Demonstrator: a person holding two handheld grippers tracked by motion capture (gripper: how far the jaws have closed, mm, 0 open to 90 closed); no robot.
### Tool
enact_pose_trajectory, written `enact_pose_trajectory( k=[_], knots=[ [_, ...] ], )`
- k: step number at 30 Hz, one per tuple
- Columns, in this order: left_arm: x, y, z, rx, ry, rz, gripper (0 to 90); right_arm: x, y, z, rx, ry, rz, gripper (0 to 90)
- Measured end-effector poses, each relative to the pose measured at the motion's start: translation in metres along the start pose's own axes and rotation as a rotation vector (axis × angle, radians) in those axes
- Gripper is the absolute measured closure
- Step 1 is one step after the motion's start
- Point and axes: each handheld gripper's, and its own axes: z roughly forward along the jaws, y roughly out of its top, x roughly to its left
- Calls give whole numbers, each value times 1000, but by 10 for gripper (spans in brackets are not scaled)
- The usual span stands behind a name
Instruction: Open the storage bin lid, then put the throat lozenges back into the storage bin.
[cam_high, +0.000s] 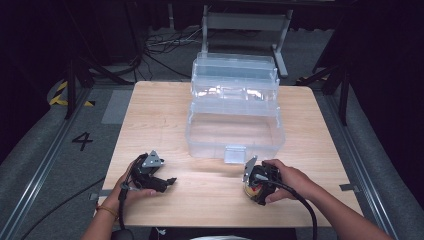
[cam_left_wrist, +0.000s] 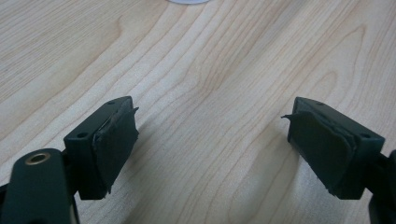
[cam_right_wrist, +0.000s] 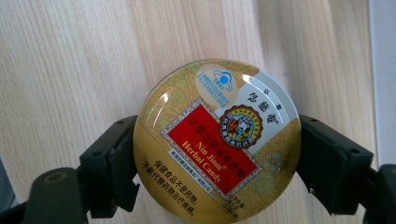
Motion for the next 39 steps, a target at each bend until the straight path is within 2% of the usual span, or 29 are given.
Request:
enact_pose_trajectory(
  k=[6,15,22,25,29,39],
  knots=[
    [0,0,0,0,2,0,161,-5,-15,-12,-18,-26,38,204],
    [0,0,0,0,2,-1,161,-9,-24,-26,-41,-33,22,204],
    [0,0,0,1,4,-1,161,-15,-29,-37,-45,-61,43,204],
    [-1,0,0,0,6,-1,161,-16,-32,-42,-50,-58,46,204],
    [-2,-1,-1,0,17,-6,162,-17,-33,-49,-45,-56,44,203],
    [-1,0,0,1,11,-6,160,-21,-37,-61,-32,-77,44,203]
  ],
)
